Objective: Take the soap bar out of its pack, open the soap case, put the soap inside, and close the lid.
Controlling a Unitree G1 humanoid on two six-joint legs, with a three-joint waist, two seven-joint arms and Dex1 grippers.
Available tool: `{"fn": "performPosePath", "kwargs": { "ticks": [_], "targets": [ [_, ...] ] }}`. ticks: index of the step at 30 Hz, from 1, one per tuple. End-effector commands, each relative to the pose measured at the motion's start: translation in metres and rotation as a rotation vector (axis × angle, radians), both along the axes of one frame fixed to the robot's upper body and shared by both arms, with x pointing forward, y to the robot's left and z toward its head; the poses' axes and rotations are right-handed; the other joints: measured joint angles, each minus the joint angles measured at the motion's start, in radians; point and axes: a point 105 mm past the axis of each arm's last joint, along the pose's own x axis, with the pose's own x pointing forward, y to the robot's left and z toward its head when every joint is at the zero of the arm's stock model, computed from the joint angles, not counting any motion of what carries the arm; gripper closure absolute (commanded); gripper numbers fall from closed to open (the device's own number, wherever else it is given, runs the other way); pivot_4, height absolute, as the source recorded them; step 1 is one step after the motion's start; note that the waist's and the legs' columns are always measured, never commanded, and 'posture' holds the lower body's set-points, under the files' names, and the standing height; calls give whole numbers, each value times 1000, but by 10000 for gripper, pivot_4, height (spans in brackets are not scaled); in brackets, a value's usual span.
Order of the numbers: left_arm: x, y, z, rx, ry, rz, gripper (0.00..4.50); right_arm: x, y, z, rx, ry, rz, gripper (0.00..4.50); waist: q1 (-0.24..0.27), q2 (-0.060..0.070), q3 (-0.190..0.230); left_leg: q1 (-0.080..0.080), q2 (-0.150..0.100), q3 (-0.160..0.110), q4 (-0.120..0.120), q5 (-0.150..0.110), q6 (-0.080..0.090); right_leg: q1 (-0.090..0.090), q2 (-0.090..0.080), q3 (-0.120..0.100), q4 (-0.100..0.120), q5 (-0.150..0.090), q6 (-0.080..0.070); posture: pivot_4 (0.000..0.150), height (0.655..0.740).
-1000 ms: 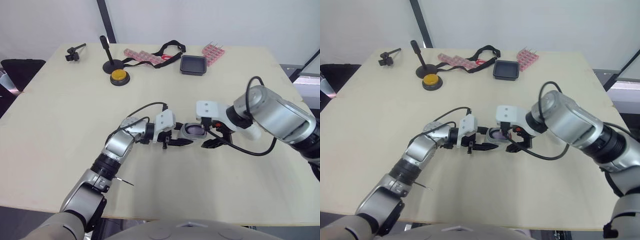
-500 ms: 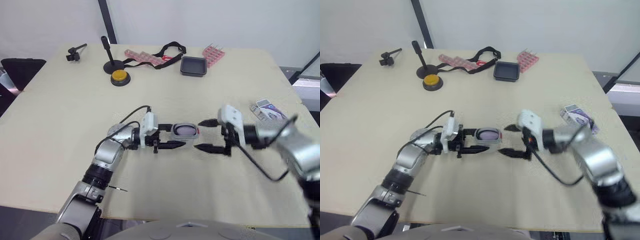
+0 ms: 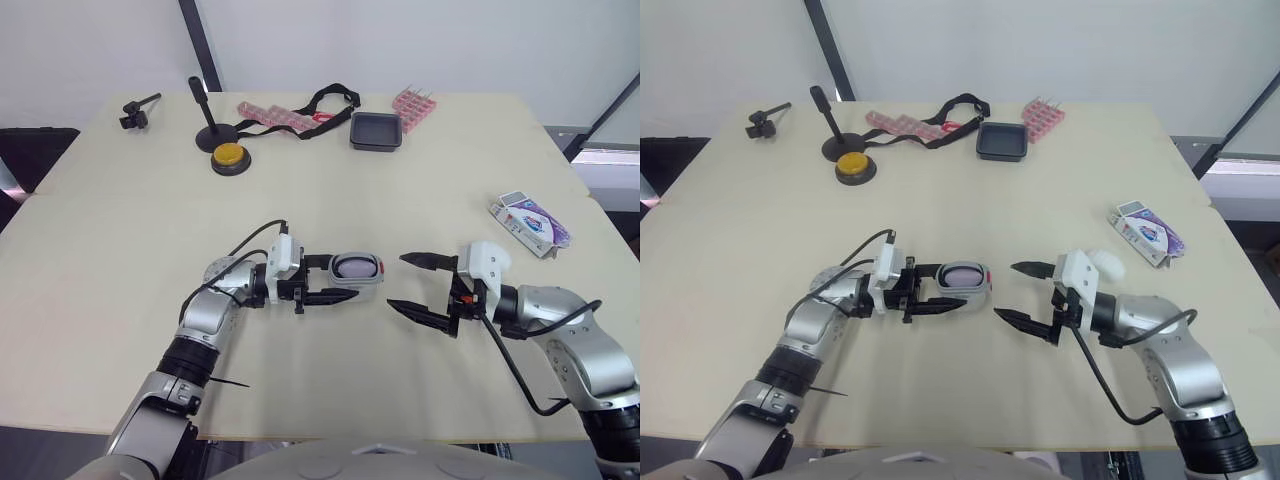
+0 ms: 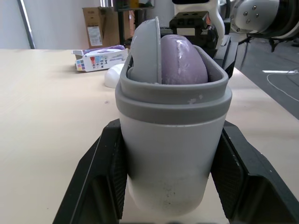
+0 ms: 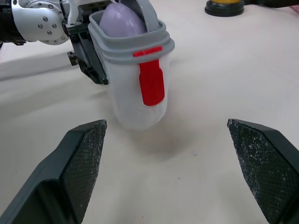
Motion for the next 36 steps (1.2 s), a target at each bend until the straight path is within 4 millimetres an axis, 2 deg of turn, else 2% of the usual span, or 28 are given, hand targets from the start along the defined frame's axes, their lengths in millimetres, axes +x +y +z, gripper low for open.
{"fn": "performPosePath", "kwargs": {
  "ticks": [1, 6, 13, 19, 28, 36],
  "targets": [
    [2, 4, 4, -24, -45, 30, 25623, 5, -19, 11, 2, -57, -101, 408, -1, 0, 0, 0, 0, 0, 0, 0, 0, 0, 0, 0, -1, 0, 0, 1500, 7291],
    [2, 2, -3, -14, -58, 30, 25623, 10, -77, 35, -107, -38, -273, 408, 1, 0, 0, 0, -1, 0, 0, 0, 1, 1, 0, 1, -2, 0, 0, 1500, 7291],
    [-6, -3, -9, 56, -56, -72, 25623, 19, -126, 51, -323, 103, -404, 408, -2, 0, 0, 1, 0, 0, -2, 0, 1, 3, 0, 1, -2, 0, 0, 1500, 7291],
    [-8, -6, -10, 77, -53, -103, 25623, 29, -134, 47, -375, 193, -440, 408, 0, 0, 0, 1, 0, 0, -2, 0, 1, 3, 0, 1, -2, 0, 0, 1500, 7291],
    [1, -10, -5, 60, -32, -61, 25623, 47, -145, 24, -397, 243, -488, 408, 10, 1, 0, 1, 0, 1, -1, 0, 1, 3, 0, 0, -2, 0, 0, 1500, 7291],
    [2, -10, -4, 60, -24, -50, 25623, 57, -140, 15, -396, 266, -465, 408, 10, 1, 0, 1, 0, 1, -1, 0, 1, 3, 0, 0, -2, 0, 0, 1500, 7291]
  ]
}}
